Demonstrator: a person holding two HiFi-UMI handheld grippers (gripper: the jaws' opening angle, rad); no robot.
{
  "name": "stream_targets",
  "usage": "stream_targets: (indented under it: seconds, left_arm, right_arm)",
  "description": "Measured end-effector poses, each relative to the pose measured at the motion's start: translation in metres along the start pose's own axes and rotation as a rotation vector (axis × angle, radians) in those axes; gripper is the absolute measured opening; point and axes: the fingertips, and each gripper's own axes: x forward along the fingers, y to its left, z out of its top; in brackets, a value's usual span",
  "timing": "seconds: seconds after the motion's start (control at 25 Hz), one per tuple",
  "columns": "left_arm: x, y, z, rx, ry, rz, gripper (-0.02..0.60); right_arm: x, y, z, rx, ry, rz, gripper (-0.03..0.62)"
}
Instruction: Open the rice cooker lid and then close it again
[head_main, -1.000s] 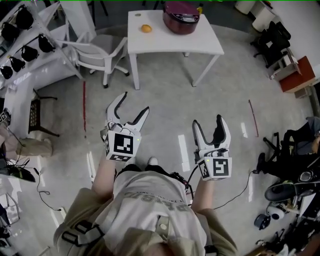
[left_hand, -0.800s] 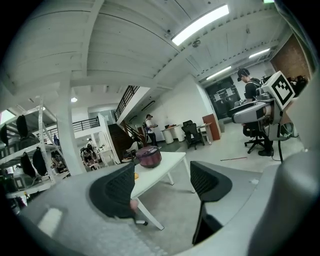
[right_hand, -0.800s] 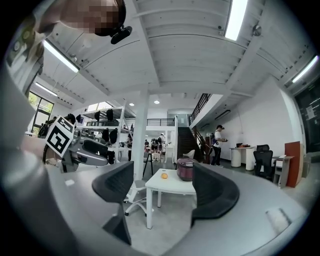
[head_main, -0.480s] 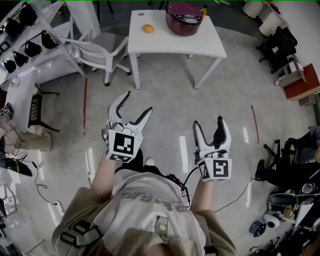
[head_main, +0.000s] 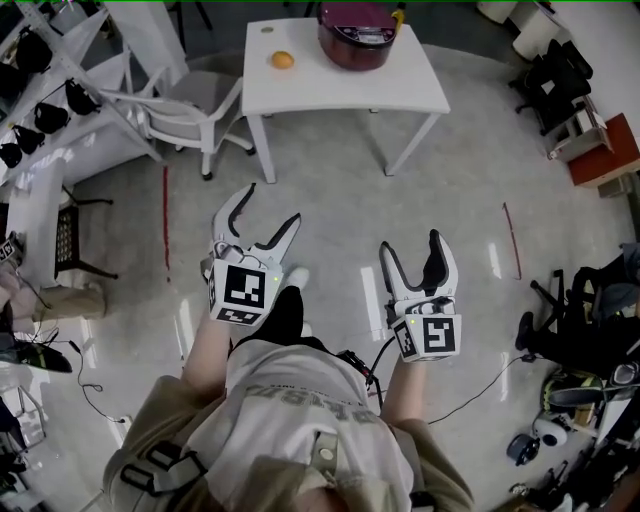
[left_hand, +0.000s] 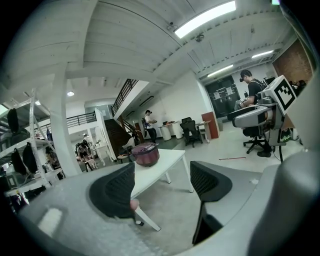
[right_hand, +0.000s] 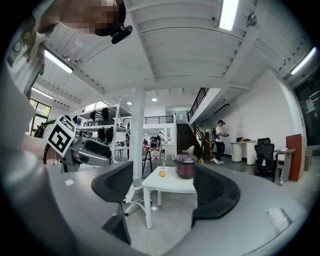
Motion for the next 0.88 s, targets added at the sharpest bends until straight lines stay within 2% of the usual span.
stream_targets:
  seconds: [0.16,0.4,0.6,0.88]
  left_arm:
    - [0.028,0.017,0.007,-0.005,-0.023,-0.01,0.361]
    - [0.071,0.036,0.012,-0.073,-0.042,-0.066,0.36]
    - [0.108,0.054,0.018,-0.066,-0.05,-0.092,0.36]
    - [0.153,0.098,0.029,-0.047,-0.08,-0.083,0.36]
  right_arm:
    - [0.026,-0.01,0.005,-0.001,-0.005,-0.014,0.351]
    - [0.069,-0.016,0.018,-0.011,-0.007,-0.017,0.351]
    - [0.104,-0.026,0.023,-0.03,0.0,-0.029,0.351]
    - [0.161,-0.048,0.032,-0.032,-0.027,-0.062,0.351]
